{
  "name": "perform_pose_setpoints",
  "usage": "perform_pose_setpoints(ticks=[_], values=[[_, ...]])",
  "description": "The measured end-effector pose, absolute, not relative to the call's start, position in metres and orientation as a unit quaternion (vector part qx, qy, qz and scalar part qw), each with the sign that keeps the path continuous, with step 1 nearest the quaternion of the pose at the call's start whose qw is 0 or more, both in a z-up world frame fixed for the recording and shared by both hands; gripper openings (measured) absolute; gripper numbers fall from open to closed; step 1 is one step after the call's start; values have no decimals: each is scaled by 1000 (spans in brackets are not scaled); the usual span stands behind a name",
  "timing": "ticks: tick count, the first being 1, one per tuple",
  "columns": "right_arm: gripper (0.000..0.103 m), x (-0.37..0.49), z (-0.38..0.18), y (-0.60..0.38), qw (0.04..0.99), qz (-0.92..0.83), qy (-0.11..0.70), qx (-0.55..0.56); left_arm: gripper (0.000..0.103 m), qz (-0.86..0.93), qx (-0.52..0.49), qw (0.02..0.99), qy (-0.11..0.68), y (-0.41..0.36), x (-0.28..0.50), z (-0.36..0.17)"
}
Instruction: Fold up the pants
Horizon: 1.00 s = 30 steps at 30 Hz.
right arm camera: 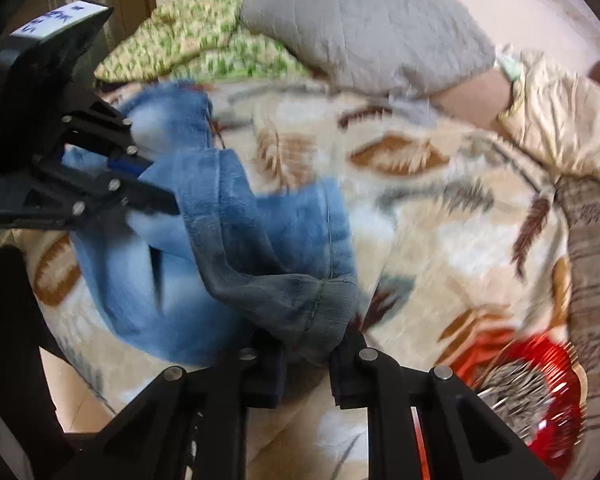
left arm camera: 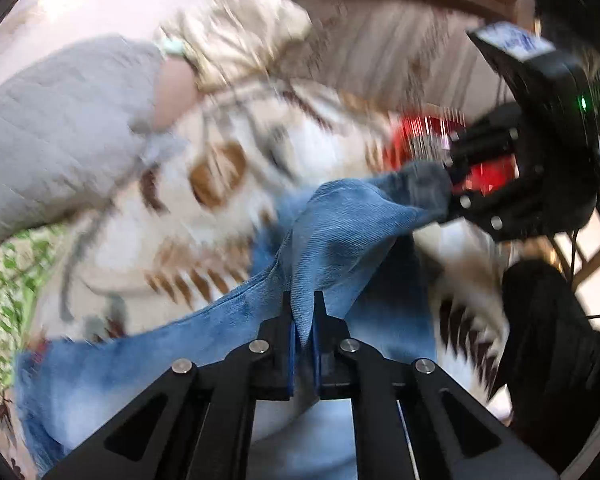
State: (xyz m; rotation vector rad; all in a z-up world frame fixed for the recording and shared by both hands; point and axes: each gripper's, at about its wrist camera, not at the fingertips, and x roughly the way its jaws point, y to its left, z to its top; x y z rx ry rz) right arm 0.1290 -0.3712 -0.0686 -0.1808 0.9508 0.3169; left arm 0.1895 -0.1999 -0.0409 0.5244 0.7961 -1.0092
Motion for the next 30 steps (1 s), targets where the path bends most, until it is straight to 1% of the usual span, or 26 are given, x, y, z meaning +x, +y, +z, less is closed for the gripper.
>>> perform_pose_setpoints(ticks=[4, 8, 10, 13, 14, 15, 16, 17, 18, 20, 23, 28, 30], values=[[17, 145, -11, -384, 897, 139, 413, -70, 6, -458, 209, 798, 333, -207, 220, 0], [17, 188, 32, -405, 913, 100, 390, -63, 6, -449, 157, 815, 332, -225, 269, 12], [17, 217, 35, -417, 913, 78, 398, -51, 6, -439, 144, 819, 339, -241, 292, 6], [18, 256, 15, -436, 903, 51, 425, -15, 6, -422, 125, 819, 368, -259, 324, -18], [24, 265, 4, -445, 898, 42, 439, 4, 6, -411, 124, 819, 380, -262, 332, -28], [45, 270, -6, -451, 892, 26, 451, 15, 17, -398, 123, 819, 395, -264, 338, -36], [63, 273, -18, -456, 885, -3, 466, 15, 50, -387, 117, 819, 408, -262, 341, -40], [87, 269, -23, -461, 883, -12, 469, 14, 73, -376, 111, 824, 408, -259, 341, -41], [89, 263, -26, -464, 886, -14, 464, 16, 103, -352, 107, 843, 392, -251, 336, -37], [89, 246, -26, -466, 887, -6, 461, 20, 103, -347, 102, 856, 368, -235, 324, -29], [89, 211, -24, -458, 890, 10, 455, 26, 103, -367, 114, 841, 380, -219, 296, -17], [89, 131, -20, -430, 897, 41, 438, 39, 103, -430, 178, 805, 369, -198, 235, -7], [89, 105, -26, -420, 902, 45, 427, 54, 103, -448, 192, 793, 365, -197, 220, -11]])
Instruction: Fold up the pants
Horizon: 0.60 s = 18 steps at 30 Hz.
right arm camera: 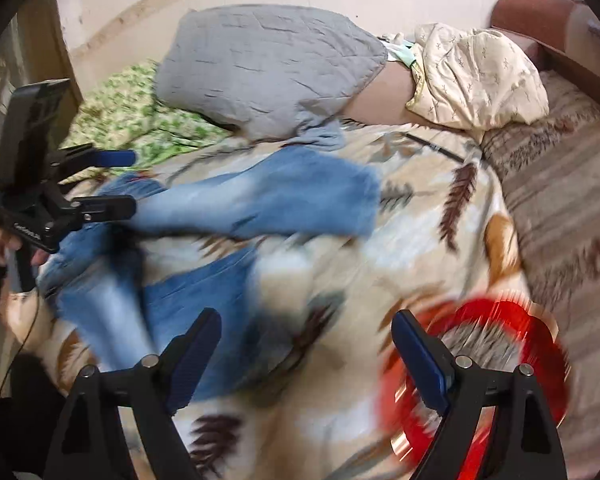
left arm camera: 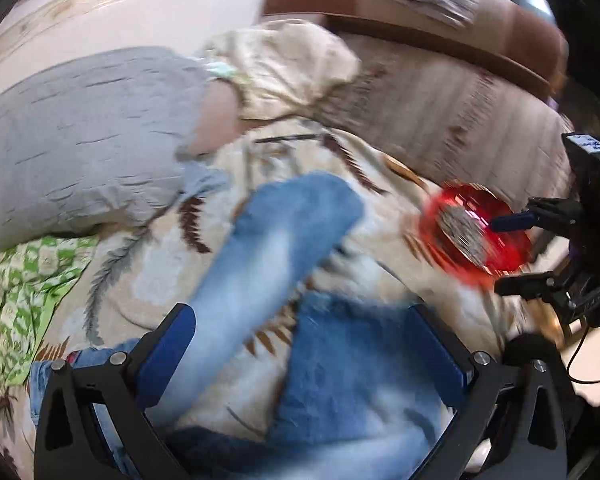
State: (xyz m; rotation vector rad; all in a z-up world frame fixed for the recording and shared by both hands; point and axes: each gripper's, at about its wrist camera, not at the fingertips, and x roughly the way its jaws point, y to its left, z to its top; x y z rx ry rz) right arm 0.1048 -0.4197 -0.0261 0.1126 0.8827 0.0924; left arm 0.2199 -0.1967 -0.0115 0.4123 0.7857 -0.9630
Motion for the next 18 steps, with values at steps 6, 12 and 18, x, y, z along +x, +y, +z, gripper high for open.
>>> perform_pose_setpoints(ticks=[6, 12, 18], values=[[76, 62, -70, -395, 896, 44, 425, 118, 103, -459, 198, 763, 411, -218, 214, -50], [73, 79, -99, -396, 892, 22, 422, 158, 103, -424, 171, 761, 460, -245, 243, -94], [44, 115, -121, -385, 884, 20, 444, 143, 100, -416, 141, 753, 490, -254, 266, -124]])
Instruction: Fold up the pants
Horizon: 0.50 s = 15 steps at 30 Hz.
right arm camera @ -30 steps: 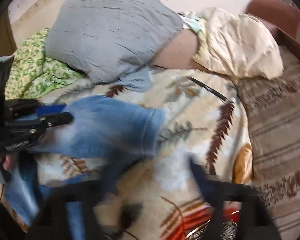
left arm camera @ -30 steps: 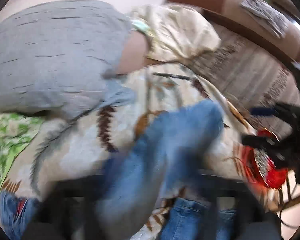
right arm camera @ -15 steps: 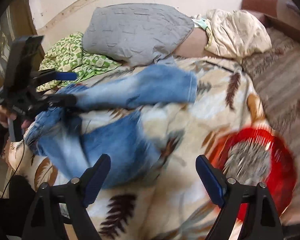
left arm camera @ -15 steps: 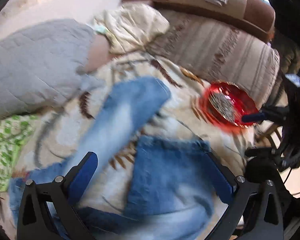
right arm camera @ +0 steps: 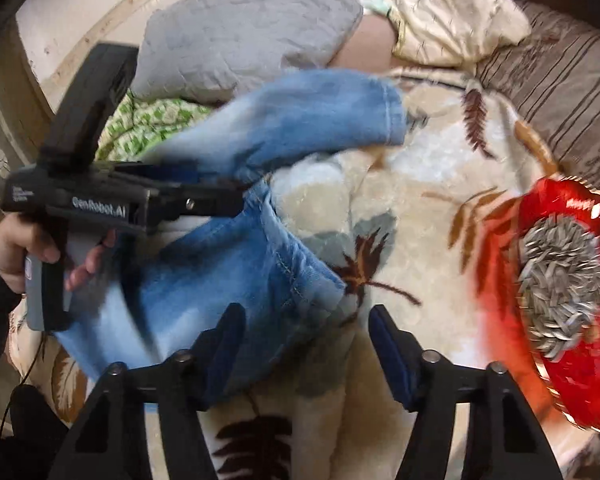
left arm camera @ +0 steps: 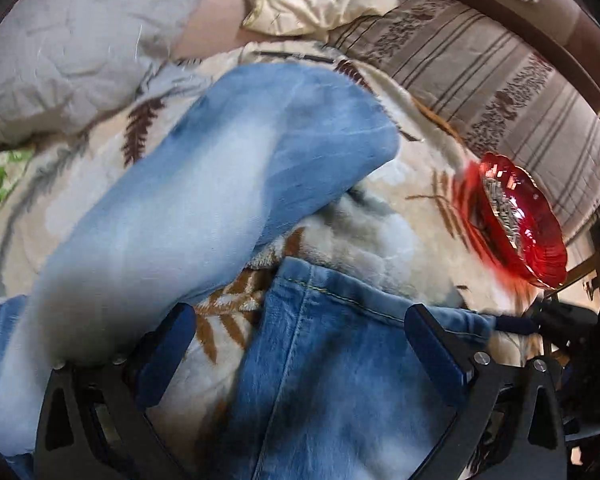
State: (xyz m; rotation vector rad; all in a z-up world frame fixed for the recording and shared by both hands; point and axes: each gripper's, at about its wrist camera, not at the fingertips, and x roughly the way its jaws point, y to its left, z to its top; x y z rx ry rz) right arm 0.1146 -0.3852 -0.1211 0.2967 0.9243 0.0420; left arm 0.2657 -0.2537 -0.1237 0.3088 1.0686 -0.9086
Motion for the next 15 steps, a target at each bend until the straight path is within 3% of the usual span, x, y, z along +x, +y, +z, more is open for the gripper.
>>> perform_pose_setpoints(ticks=[2, 3, 4, 6, 15], values=[[28, 122, -128, -385, 877, 29, 453, 156, 72, -425, 140, 740, 502, -255, 266, -131], [20, 124, -130, -383, 876, 29, 456, 154, 24, -432, 145, 725, 517, -258, 266, -136], [16, 125, -132, -381, 875, 31, 458, 152, 5, -426, 160, 715, 531, -260, 264, -142], [11, 123, -131, -380, 877, 40, 454, 152, 4, -432, 171, 717, 519, -260, 257, -141], [8, 79, -87, -387, 900, 29, 399, 171, 4, -482, 176, 739, 438, -267, 203, -76]])
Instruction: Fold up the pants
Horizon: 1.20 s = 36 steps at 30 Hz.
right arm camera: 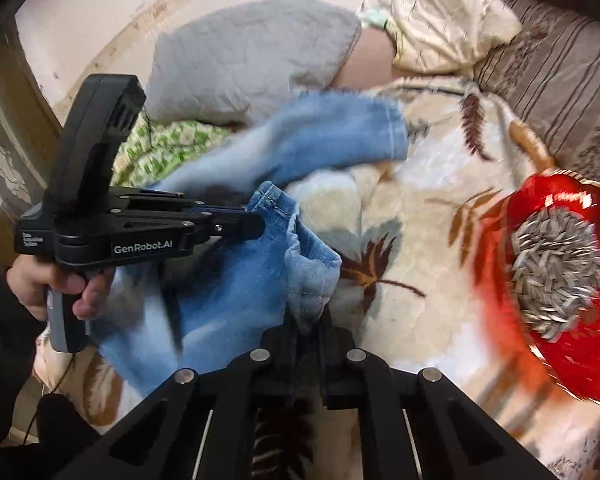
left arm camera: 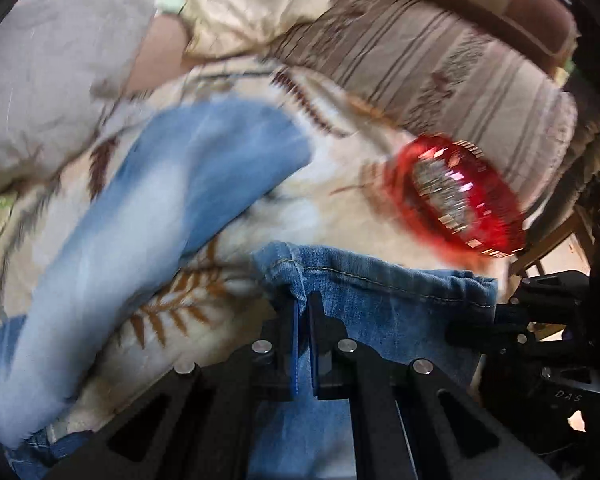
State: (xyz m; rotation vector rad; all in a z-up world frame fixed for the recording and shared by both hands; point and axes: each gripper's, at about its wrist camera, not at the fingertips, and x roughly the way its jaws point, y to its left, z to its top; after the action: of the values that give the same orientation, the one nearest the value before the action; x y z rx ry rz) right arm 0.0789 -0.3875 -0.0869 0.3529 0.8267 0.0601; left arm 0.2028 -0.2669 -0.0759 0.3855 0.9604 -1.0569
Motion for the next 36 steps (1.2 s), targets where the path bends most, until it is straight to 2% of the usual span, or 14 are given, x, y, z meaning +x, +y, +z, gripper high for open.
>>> perform_pose_setpoints(ticks=[5, 14, 15, 16, 17, 18, 19, 20, 22, 29, 36], values=[[8, 42, -54, -400, 916, -5, 370, 155, 4, -517, 170, 740, 396, -294, 183, -43], [8, 17, -43, -427, 916, -53, 365, 154, 4, -528, 174, 732, 394, -349, 175, -42], [12, 15, -43, -429, 915, -53, 367, 158, 9, -524, 174, 735, 394, -349, 174, -42], [15, 15, -44, -429, 913, -54, 371, 159, 25, -517, 176, 740, 393, -349, 173, -42], [25, 15, -45, -429, 910, -65, 380, 151, 42, -516, 180, 739, 394, -349, 173, -41], [50, 15, -45, -427, 908, -85, 387, 137, 86, -511, 188, 743, 390, -347, 171, -39], [68, 14, -44, -426, 908, -107, 387, 121, 102, -501, 193, 755, 376, -344, 169, -37], [87, 11, -42, -425, 911, -118, 377, 116, 102, -492, 194, 770, 356, -339, 167, -34], [87, 2, -34, -425, 923, -124, 344, 117, 102, -484, 201, 780, 341, -329, 165, -27], [87, -6, -14, -414, 931, -117, 327, 112, 102, -436, 191, 809, 344, -280, 174, -14], [87, 2, 3, -368, 945, -75, 309, 79, 102, -338, 204, 854, 340, -182, 169, 1]])
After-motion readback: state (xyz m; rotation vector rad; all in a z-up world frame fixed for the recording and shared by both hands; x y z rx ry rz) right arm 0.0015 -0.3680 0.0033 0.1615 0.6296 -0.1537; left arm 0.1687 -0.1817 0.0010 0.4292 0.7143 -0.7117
